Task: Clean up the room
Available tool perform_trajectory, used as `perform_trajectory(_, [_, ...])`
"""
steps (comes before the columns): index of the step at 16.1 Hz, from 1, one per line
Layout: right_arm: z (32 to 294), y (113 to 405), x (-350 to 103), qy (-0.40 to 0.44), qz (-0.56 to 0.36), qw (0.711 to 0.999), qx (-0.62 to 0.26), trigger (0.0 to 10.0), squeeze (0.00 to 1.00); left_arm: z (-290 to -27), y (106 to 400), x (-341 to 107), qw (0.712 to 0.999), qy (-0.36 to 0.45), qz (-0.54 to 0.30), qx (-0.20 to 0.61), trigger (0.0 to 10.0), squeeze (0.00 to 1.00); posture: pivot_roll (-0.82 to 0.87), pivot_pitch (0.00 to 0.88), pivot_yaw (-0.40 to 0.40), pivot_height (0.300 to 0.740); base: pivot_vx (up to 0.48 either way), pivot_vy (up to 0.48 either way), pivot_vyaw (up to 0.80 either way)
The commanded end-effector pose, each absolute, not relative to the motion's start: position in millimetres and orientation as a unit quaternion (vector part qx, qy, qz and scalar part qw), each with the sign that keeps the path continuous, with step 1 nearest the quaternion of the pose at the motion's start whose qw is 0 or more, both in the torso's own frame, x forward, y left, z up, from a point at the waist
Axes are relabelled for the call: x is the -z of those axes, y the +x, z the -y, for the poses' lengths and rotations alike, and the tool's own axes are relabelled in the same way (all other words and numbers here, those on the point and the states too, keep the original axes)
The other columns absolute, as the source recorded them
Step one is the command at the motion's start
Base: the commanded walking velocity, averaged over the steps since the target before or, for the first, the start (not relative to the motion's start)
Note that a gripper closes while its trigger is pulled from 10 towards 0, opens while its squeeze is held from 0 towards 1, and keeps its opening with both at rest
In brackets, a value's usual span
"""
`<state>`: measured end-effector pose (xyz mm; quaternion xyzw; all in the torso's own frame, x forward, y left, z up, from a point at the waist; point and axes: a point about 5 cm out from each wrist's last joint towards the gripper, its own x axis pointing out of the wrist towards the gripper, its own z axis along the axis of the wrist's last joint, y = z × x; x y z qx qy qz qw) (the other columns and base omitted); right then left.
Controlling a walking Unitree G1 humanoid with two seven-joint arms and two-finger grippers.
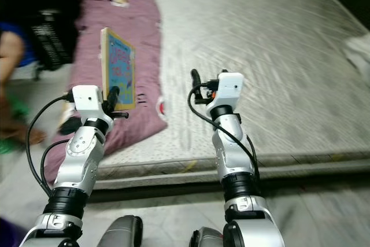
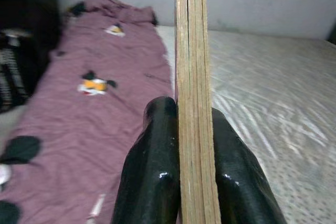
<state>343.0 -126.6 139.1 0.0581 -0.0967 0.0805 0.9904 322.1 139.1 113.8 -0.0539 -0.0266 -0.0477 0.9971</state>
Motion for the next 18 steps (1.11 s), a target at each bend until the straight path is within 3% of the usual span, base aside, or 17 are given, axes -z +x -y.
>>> perform_trajectory(1, [134.1,340.4,-136.5,0.060,0.091,0.992,-0.069,10.0,0.00,-135.8,320.1,-118.8,0.996,-0.057,0.037,0.064,10.0,0.00,0.00,0.130,0.006,0.740,0.000,0.000,0.00])
perform_trajectory(14, [130.3,336.9,-136.8,0.042,0.086,0.992,-0.079,10.0,0.00,-130.6,316.6,-118.2,0.994,-0.077,0.032,0.071,10.0,0.00,-0.01,0.158,-0.014,0.740,0.000,0.000,0.00])
perform_trajectory(18, [131.6,338.1,-138.1,0.036,0.086,0.992,-0.081,10.0,0.00,-127.8,317.5,-118.0,0.993,-0.082,0.033,0.073,10.0,0.00,-0.02,0.156,-0.019,0.740,0.000,-0.253,0.00])
